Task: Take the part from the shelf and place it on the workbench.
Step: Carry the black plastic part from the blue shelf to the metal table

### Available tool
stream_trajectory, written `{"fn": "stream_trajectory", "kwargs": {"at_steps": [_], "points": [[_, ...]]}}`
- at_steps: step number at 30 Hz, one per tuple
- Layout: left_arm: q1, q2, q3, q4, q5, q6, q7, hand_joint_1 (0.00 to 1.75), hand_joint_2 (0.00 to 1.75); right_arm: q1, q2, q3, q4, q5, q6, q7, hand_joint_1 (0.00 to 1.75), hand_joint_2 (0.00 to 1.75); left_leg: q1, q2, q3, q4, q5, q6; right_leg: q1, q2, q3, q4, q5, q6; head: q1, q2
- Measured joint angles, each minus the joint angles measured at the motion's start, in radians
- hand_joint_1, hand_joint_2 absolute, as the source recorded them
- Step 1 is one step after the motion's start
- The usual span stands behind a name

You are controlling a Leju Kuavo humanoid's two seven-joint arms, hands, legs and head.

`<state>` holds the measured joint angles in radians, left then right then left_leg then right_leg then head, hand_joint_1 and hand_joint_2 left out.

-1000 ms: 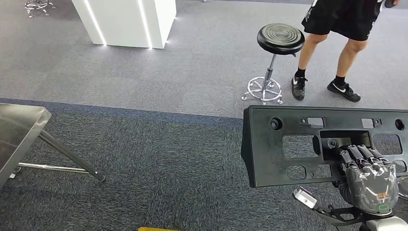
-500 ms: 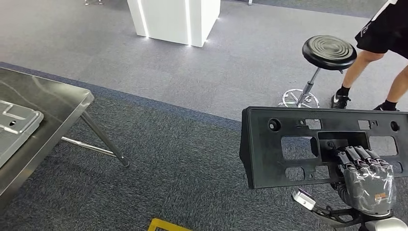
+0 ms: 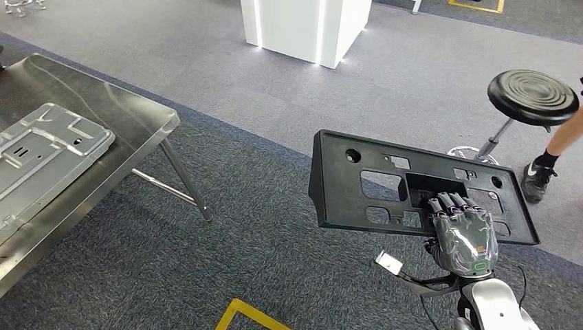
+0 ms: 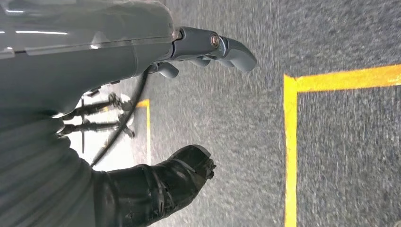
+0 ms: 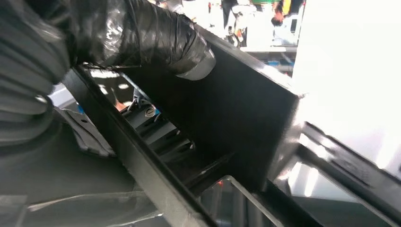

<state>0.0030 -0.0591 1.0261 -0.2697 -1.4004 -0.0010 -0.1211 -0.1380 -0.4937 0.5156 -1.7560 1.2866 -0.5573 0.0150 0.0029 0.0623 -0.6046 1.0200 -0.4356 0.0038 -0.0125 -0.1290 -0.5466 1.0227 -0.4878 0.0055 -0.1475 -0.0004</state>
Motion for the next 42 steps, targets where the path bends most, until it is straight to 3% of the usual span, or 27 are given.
{"fn": "stream_trajectory", "kwargs": {"at_steps": [6, 8, 9, 10, 12, 13, 14, 16, 18, 19, 21, 22, 23, 25, 26, 27, 29, 31, 33, 34, 36, 38, 39, 40, 41, 42], "points": [[0.001, 0.0, 0.0, 0.0, 0.0, 0.001, 0.0, 0.0, 1.75, -0.002, 0.001, 0.002, 0.001, 0.0, 0.0, 0.0, 1.75, 1.75, -0.001, -0.006, -0.001, 0.001, -0.001, 0.003, 0.0, -0.004, 0.002, -0.001, -0.001, 0.003, 0.0, 0.0], [0.004, 0.0, 0.0, 0.0, 0.0, 0.004, 0.0, 0.0, 1.75, -0.004, 0.003, 0.006, 0.004, 0.0, 0.0, 0.0, 1.75, 1.75, -0.003, -0.023, 0.0, -0.004, 0.0, 0.011, -0.001, -0.02, 0.011, -0.004, -0.004, 0.012, 0.0, 0.0], [0.004, 0.0, 0.0, 0.0, -0.002, 0.009, 0.003, 0.0, 1.75, -0.004, 0.005, 0.011, 0.006, 0.001, 0.0, 0.003, 1.75, 1.75, -0.002, -0.04, 0.006, -0.01, 0.002, 0.02, -0.004, 0.008, -0.002, 0.032, -0.028, 0.017, 0.0, 0.0], [0.004, 0.0, 0.001, 0.001, -0.003, 0.016, 0.011, 0.0, 1.75, 0.006, 0.006, 0.016, 0.011, 0.002, 0.0, 0.007, 1.75, 1.75, -0.002, -0.071, 0.012, -0.015, 0.002, 0.03, -0.006, 0.044, -0.039, 0.101, -0.051, 0.021, 0.0, 0.0], [0.003, 0.0, 0.003, 0.003, -0.006, 0.028, 0.026, 0.0, 1.75, 0.028, 0.007, 0.023, 0.018, 0.005, -0.001, 0.016, 1.75, 1.75, -0.002, -0.133, 0.025, -0.015, 0.0, 0.041, -0.01, 0.133, -0.096, 0.182, -0.054, 0.018, 0.0, 0.0], [0.004, 0.0, 0.004, 0.005, -0.006, 0.031, 0.03, 0.0, 1.75, 0.038, 0.007, 0.024, 0.021, 0.005, -0.002, 0.019, 1.75, 1.75, -0.003, -0.159, 0.026, -0.009, -0.004, 0.04, -0.011, 0.16, -0.097, 0.155, -0.021, 0.014, 0.0, 0.0], [0.004, 0.0, 0.006, 0.006, -0.006, 0.032, 0.031, 0.0, 1.75, 0.04, 0.007, 0.024, 0.021, 0.006, -0.002, 0.019, 1.75, 1.75, -0.002, -0.173, 0.024, -0.004, -0.007, 0.037, -0.012, 0.188, -0.072, 0.092, 0.008, 0.01, 0.0, 0.0], [0.005, -0.001, 0.007, 0.009, -0.006, 0.033, 0.031, 0.0, 1.75, 0.044, 0.007, 0.024, 0.021, 0.006, -0.003, 0.019, 1.75, 1.75, 0.002, -0.198, 0.014, 0.002, -0.01, 0.026, -0.011, 0.226, -0.047, 0.024, 0.025, 0.006, 0.0, 0.0], [0.009, -0.002, 0.007, 0.011, -0.007, 0.034, 0.031, 0.0, 1.75, 0.047, 0.006, 0.024, 0.02, 0.005, -0.003, 0.019, 1.75, 1.75, 0.006, -0.223, 0.006, -0.002, -0.005, 0.012, -0.01, 0.208, -0.039, 0.013, 0.022, 0.001, 0.0, 0.0], [0.011, -0.002, 0.007, 0.013, -0.008, 0.034, 0.031, 0.0, 1.75, 0.048, 0.007, 0.024, 0.02, 0.005, -0.003, 0.02, 1.75, 1.75, 0.005, -0.212, 0.003, 0.002, -0.007, 0.007, -0.011, 0.193, -0.032, 0.005, 0.024, -0.004, 0.0, 0.0], [0.01, -0.003, 0.007, 0.016, -0.011, 0.035, 0.031, 0.0, 1.75, 0.05, 0.007, 0.024, 0.019, 0.005, -0.002, 0.022, 1.75, 1.75, 0.001, -0.147, -0.024, 0.053, -0.037, -0.001, -0.014, 0.16, -0.018, -0.012, 0.029, -0.017, -0.001, 0.0], [0.008, -0.003, 0.007, 0.017, -0.011, 0.036, 0.031, 0.0, 1.75, 0.051, 0.007, 0.024, 0.018, 0.005, -0.002, 0.023, 1.75, 1.75, 0.001, -0.105, -0.051, 0.107, -0.066, -0.003, -0.011, 0.143, -0.013, -0.016, 0.028, -0.021, -0.001, 0.0], [0.005, -0.003, 0.007, 0.017, -0.012, 0.037, 0.031, 0.0, 1.75, 0.053, 0.007, 0.024, 0.018, 0.005, -0.002, 0.024, 1.75, 1.75, 0.003, -0.082, -0.086, 0.172, -0.096, -0.006, -0.008, 0.126, -0.012, -0.016, 0.027, -0.024, -0.001, 0.0], [0.004, -0.003, 0.007, 0.017, -0.012, 0.038, 0.03, 0.0, 1.75, 0.057, 0.008, 0.024, 0.018, 0.005, -0.002, 0.026, 1.75, 1.75, 0.007, -0.07, -0.137, 0.265, -0.123, -0.013, -0.006, 0.094, -0.011, -0.015, 0.023, -0.024, -0.001, 0.0], [0.005, -0.003, 0.007, 0.017, -0.012, 0.038, 0.03, 0.0, 1.75, 0.059, 0.008, 0.024, 0.018, 0.005, -0.001, 0.027, 1.75, 1.75, 0.009, -0.067, -0.136, 0.261, -0.108, -0.015, -0.005, 0.078, -0.009, -0.015, 0.02, -0.023, -0.001, 0.0], [0.007, -0.003, 0.007, 0.017, -0.012, 0.037, 0.029, 0.0, 1.75, 0.06, 0.008, 0.024, 0.018, 0.005, 0.0, 0.026, 1.75, 1.75, 0.01, -0.061, -0.112, 0.215, -0.077, -0.016, -0.005, 0.064, -0.007, -0.014, 0.018, -0.02, -0.001, 0.0], [0.008, -0.003, 0.007, 0.017, -0.012, 0.035, 0.027, 0.0, 1.75, 0.06, 0.009, 0.024, 0.018, 0.003, 0.002, 0.021, 1.75, 1.75, 0.006, -0.022, -0.035, 0.075, -0.016, -0.01, -0.003, 0.039, 0.0, -0.01, 0.01, -0.013, -0.001, 0.0], [0.008, -0.002, 0.008, 0.017, -0.015, 0.031, 0.025, 0.0, 1.75, 0.057, 0.01, 0.024, 0.018, -0.002, 0.007, 0.014, 1.75, 1.75, -0.002, 0.003, 0.004, 0.001, 0.002, 0.002, 0.001, 0.02, 0.005, -0.008, 0.003, -0.002, -0.001, 0.0], [0.009, -0.001, 0.008, 0.017, -0.016, 0.027, 0.023, 0.0, 1.75, 0.053, 0.013, 0.024, 0.018, -0.008, 0.013, 0.01, 1.75, 1.75, -0.006, -0.017, 0.003, -0.006, 0.001, 0.015, 0.002, 0.0, 0.012, -0.009, -0.001, 0.01, -0.001, 0.0], [0.01, -0.001, 0.008, 0.017, -0.016, 0.025, 0.023, 0.0, 1.75, 0.05, 0.014, 0.024, 0.018, -0.01, 0.015, 0.009, 1.75, 1.75, -0.006, -0.029, 0.006, -0.011, 0.004, 0.022, -0.001, 0.002, 0.016, -0.007, -0.005, 0.017, -0.001, 0.0], [0.009, -0.001, 0.009, 0.017, -0.017, 0.02, 0.023, 0.0, 1.75, 0.047, 0.017, 0.025, 0.016, -0.012, 0.016, 0.006, 1.75, 1.75, -0.001, -0.051, 0.014, -0.022, 0.01, 0.035, -0.007, 0.049, 0.004, 0.036, -0.039, 0.026, 0.0, 0.0], [0.006, -0.001, 0.01, 0.017, -0.018, 0.015, 0.023, 0.0, 1.75, 0.048, 0.018, 0.025, 0.015, -0.013, 0.018, 0.003, 1.75, 1.75, 0.001, -0.072, 0.016, -0.025, 0.013, 0.044, -0.01, 0.11, -0.054, 0.158, -0.104, 0.028, 0.0, 0.0], [0.005, -0.001, 0.011, 0.017, -0.018, 0.014, 0.023, 0.0, 1.75, 0.048, 0.018, 0.025, 0.015, -0.013, 0.019, 0.002, 1.75, 1.75, -0.001, -0.085, 0.015, -0.024, 0.013, 0.045, -0.01, 0.122, -0.089, 0.225, -0.13, 0.028, 0.001, 0.0], [0.005, -0.001, 0.013, 0.017, -0.018, 0.013, 0.023, 0.0, 1.75, 0.05, 0.018, 0.025, 0.015, -0.014, 0.02, 0.001, 1.75, 1.75, -0.002, -0.099, 0.015, -0.022, 0.013, 0.046, -0.01, 0.126, -0.115, 0.269, -0.139, 0.029, 0.001, 0.0], [0.005, -0.001, 0.015, 0.017, -0.019, 0.012, 0.023, 0.0, 1.75, 0.05, 0.018, 0.025, 0.015, -0.014, 0.02, 0.0, 1.75, 1.75, -0.002, -0.114, 0.015, -0.02, 0.012, 0.046, -0.01, 0.128, -0.124, 0.277, -0.127, 0.028, 0.001, 0.0], [0.005, -0.001, 0.017, 0.016, -0.019, 0.011, 0.023, 0.0, 1.75, 0.051, 0.018, 0.025, 0.015, -0.014, 0.02, 0.001, 1.75, 1.75, -0.003, -0.128, 0.015, -0.016, 0.011, 0.045, -0.01, 0.131, -0.114, 0.245, -0.095, 0.027, 0.001, 0.0]]}}
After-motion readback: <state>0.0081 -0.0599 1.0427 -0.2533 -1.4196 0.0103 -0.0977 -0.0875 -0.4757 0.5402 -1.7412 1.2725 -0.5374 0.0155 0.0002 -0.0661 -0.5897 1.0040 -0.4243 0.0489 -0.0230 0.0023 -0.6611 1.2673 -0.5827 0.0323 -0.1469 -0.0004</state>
